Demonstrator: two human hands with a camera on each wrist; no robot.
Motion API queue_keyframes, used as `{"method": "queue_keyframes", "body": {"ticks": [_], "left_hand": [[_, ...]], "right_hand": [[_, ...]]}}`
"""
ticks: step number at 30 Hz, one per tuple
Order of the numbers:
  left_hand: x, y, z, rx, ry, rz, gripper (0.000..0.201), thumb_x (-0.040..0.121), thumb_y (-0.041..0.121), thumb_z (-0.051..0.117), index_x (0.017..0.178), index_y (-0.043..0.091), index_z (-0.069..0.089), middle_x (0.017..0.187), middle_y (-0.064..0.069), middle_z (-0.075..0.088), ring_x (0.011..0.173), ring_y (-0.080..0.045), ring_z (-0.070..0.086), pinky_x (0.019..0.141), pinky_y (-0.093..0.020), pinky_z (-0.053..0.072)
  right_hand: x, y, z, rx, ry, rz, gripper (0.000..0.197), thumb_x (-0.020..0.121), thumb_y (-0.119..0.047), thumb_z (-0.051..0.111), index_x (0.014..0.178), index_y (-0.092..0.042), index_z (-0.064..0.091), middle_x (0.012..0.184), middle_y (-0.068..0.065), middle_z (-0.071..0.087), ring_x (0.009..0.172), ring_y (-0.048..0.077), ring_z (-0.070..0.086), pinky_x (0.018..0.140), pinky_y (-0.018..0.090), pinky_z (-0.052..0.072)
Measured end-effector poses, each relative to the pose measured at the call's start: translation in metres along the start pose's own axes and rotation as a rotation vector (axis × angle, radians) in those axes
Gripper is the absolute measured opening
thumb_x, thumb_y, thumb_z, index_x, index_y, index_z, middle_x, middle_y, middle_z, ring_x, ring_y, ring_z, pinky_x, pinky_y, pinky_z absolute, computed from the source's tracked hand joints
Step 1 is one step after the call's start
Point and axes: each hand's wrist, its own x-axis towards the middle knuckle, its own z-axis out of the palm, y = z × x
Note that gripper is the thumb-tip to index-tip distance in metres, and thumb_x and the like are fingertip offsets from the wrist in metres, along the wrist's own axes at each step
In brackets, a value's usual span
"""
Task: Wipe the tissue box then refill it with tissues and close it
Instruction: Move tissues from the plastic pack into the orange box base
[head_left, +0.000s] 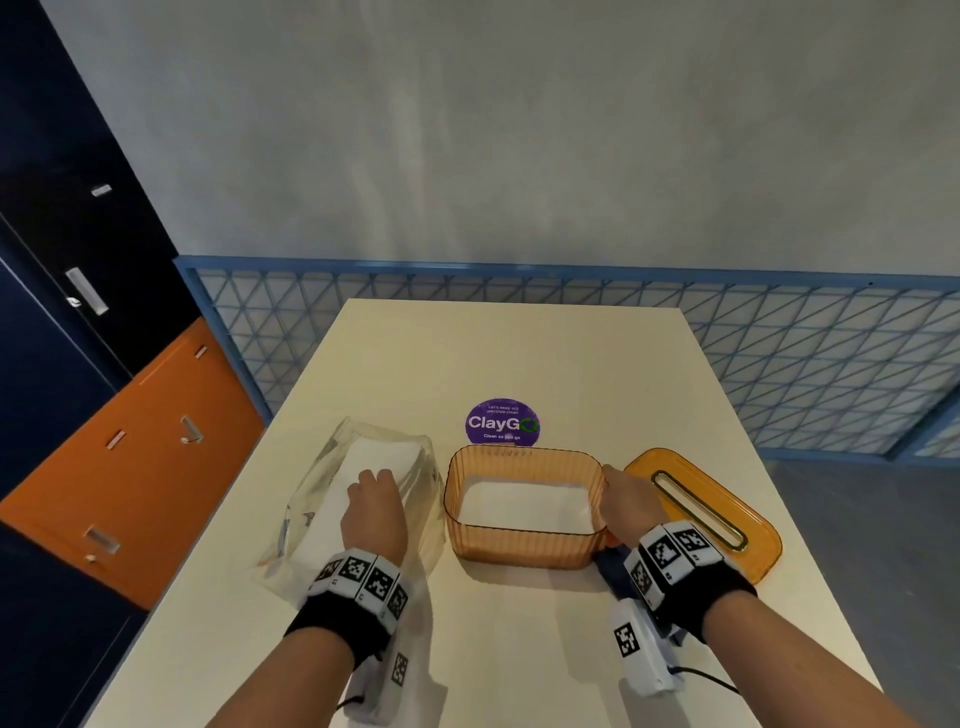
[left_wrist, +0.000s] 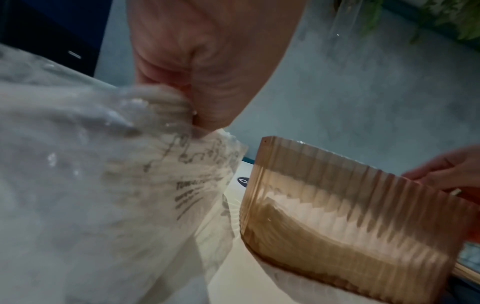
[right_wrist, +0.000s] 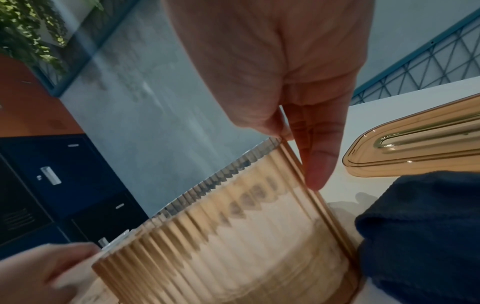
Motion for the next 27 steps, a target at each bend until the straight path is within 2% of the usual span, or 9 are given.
{"method": "queue_keyframes", "body": {"ticks": [6, 9, 14, 17, 19, 21, 23, 25, 27], "left_hand": [[0.006, -0.013, -0.010, -0.105, 0.021, -0.046, 0.023, 0.095, 0.010, 0.036, 0.109, 0.003, 0.054, 0.108, -0.014, 0.062, 0.099, -0.029, 0.061, 0.077, -0.036, 0.049], [0.008, -0.017, -0.010, -0.149, 0.059, -0.058, 0.027, 0.098, 0.017, 0.035, 0.104, 0.000, 0.055, 0.102, -0.017, 0.065, 0.095, -0.032, 0.062, 0.074, -0.036, 0.048], [0.004, -0.015, -0.006, -0.125, 0.080, -0.074, 0.027, 0.099, 0.021, 0.037, 0.103, 0.003, 0.055, 0.101, -0.013, 0.066, 0.094, -0.030, 0.063, 0.072, -0.034, 0.047], [0.003, -0.012, -0.006, -0.100, 0.058, -0.085, 0.020, 0.096, 0.010, 0.038, 0.106, 0.004, 0.055, 0.104, -0.011, 0.065, 0.095, -0.027, 0.064, 0.074, -0.034, 0.049], [0.005, -0.010, -0.015, -0.123, 0.083, -0.099, 0.021, 0.096, 0.009, 0.039, 0.107, 0.003, 0.055, 0.104, -0.014, 0.066, 0.096, -0.030, 0.064, 0.075, -0.035, 0.049], [0.004, -0.006, -0.032, -0.187, 0.159, -0.088, 0.019, 0.095, 0.011, 0.042, 0.101, 0.000, 0.057, 0.099, -0.018, 0.066, 0.093, -0.034, 0.064, 0.071, -0.035, 0.048], [0.000, 0.001, -0.055, -0.222, 0.266, -0.052, 0.018, 0.093, 0.012, 0.044, 0.093, 0.000, 0.056, 0.089, -0.018, 0.066, 0.084, -0.035, 0.062, 0.063, -0.034, 0.043], [-0.008, 0.011, -0.077, -0.232, 0.372, 0.012, 0.016, 0.093, 0.015, 0.044, 0.085, 0.004, 0.053, 0.077, -0.012, 0.060, 0.072, -0.031, 0.056, 0.057, -0.031, 0.036], [-0.018, 0.022, -0.090, -0.253, 0.444, 0.124, 0.015, 0.093, 0.017, 0.047, 0.080, 0.009, 0.049, 0.070, -0.005, 0.053, 0.065, -0.026, 0.049, 0.054, -0.030, 0.033]], "right_hand": [[-0.005, -0.002, 0.000, -0.034, 0.004, -0.037, 0.029, 0.094, 0.000, 0.033, 0.118, 0.002, 0.048, 0.116, 0.021, 0.062, 0.107, 0.033, 0.059, 0.072, 0.033, 0.042], [-0.010, -0.002, 0.002, -0.066, -0.002, -0.037, 0.029, 0.094, -0.002, 0.035, 0.121, 0.000, 0.047, 0.119, 0.019, 0.062, 0.109, 0.032, 0.058, 0.082, 0.033, 0.046], [-0.020, 0.002, 0.007, -0.055, 0.008, -0.046, 0.028, 0.095, -0.005, 0.037, 0.121, -0.003, 0.047, 0.118, 0.016, 0.062, 0.108, 0.029, 0.060, 0.079, 0.030, 0.047], [-0.026, 0.004, 0.007, -0.003, 0.019, -0.046, 0.028, 0.097, -0.007, 0.034, 0.121, -0.004, 0.048, 0.119, 0.015, 0.062, 0.109, 0.028, 0.060, 0.084, 0.031, 0.048], [-0.027, 0.005, 0.004, 0.092, 0.014, -0.040, 0.032, 0.099, -0.012, 0.032, 0.126, -0.004, 0.046, 0.125, 0.016, 0.057, 0.115, 0.029, 0.055, 0.091, 0.032, 0.045], [-0.027, 0.004, -0.003, 0.163, 0.020, -0.041, 0.040, 0.100, -0.022, 0.033, 0.137, -0.007, 0.037, 0.135, 0.016, 0.048, 0.125, 0.029, 0.045, 0.101, 0.034, 0.039], [-0.026, -0.003, -0.013, 0.229, 0.114, -0.096, 0.044, 0.100, -0.027, 0.035, 0.141, -0.010, 0.035, 0.135, 0.015, 0.047, 0.127, 0.029, 0.042, 0.104, 0.036, 0.036], [-0.025, -0.017, -0.029, 0.369, 0.165, -0.196, 0.041, 0.100, -0.028, 0.036, 0.136, -0.012, 0.044, 0.129, 0.012, 0.054, 0.118, 0.025, 0.049, 0.097, 0.034, 0.041], [-0.027, -0.038, -0.048, 0.566, 0.041, -0.250, 0.040, 0.100, -0.034, 0.033, 0.125, -0.012, 0.054, 0.114, 0.010, 0.064, 0.095, 0.021, 0.060, 0.076, 0.028, 0.048]]}}
